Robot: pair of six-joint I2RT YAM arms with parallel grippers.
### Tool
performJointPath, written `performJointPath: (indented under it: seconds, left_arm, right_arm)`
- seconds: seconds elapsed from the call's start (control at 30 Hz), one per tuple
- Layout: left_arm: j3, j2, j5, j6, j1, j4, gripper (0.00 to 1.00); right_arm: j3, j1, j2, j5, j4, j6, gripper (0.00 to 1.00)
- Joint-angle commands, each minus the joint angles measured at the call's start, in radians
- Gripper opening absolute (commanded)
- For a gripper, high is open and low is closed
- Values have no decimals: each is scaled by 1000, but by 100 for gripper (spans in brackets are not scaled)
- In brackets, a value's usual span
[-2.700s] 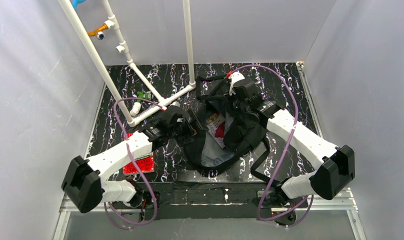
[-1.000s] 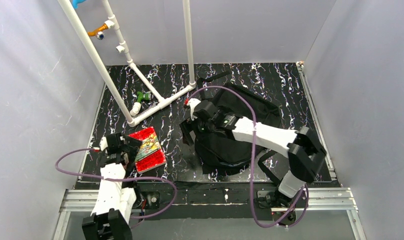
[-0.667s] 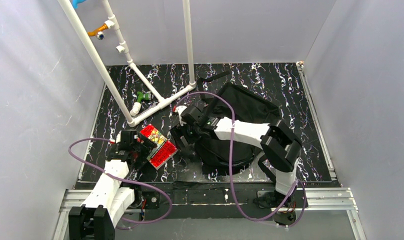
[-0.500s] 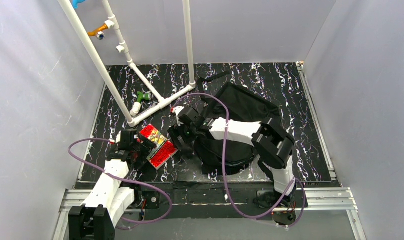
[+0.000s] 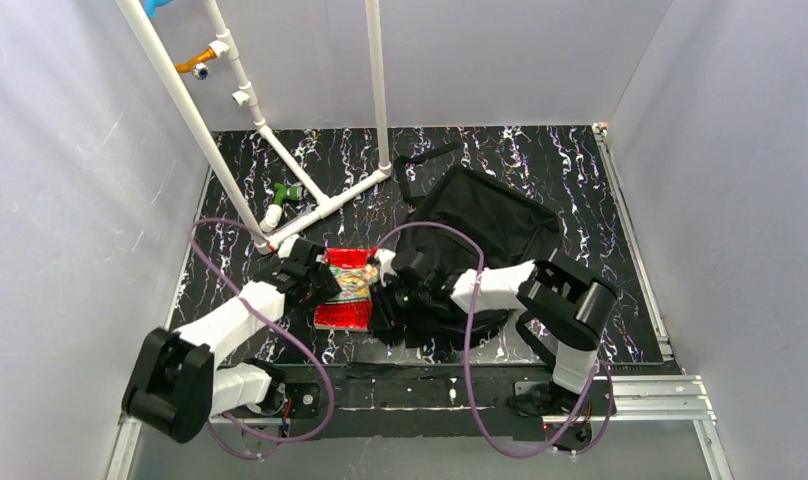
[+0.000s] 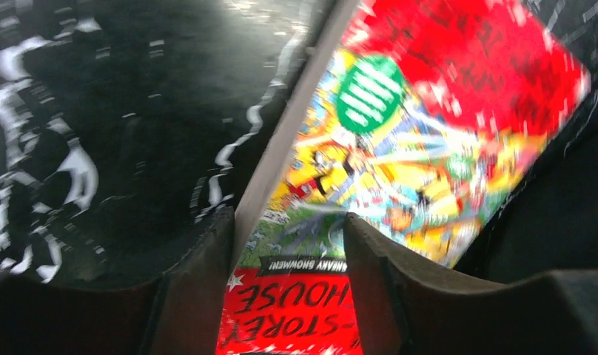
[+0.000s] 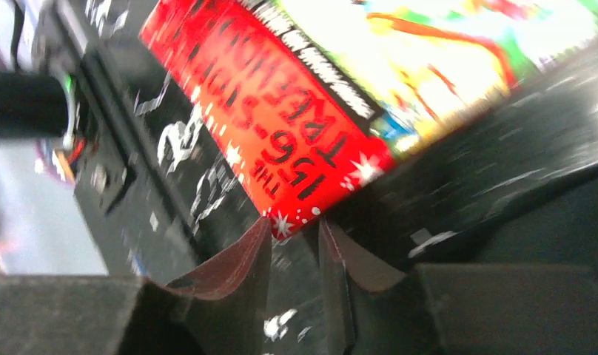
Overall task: Pack the student bag
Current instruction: Pick up the book from the center of the board.
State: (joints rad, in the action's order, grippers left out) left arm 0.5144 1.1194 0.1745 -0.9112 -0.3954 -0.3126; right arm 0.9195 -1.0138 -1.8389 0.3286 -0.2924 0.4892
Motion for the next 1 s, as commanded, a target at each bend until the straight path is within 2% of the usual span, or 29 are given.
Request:
performJointPath:
  seconds: [0.0,0.1,0.2,0.3,0.47,0.6,0.77,0.9,0.97]
  left_arm:
    - [101,112,-122,88,-88,14,60]
    - [164,127,-66,164,-76,-32,75]
    - [213,105,-38,176,-41,-126,86]
    - [267,66,13,165,-1,-273,90]
    - [275,-79,109,92,24,-456,98]
    - [194,-215,72,-21,32,-495,98]
    - [55,-397,81,-253,31,-557,98]
    - [37,-480,132,-299,32,-607,98]
    - [65,-490,174,-303,32,-659,98]
  right_arm:
    - [-53,-129,93,69,-26,-16,41]
    - [-36,-131,131,-73,96,-77,53]
    - [35,-131,156,-202,265,-157,69]
    - [87,-136,183,-286,382,-223,82]
    - [139,-158,198,-357,400,-309,95]
    - [224,-186,129,-383,392,-332,98]
    - [337,-253,22,-508,398,-347,98]
    - [419,-301,-62,-610,435,-372,98]
    - [440,-317,-90,-637,446,-381,91]
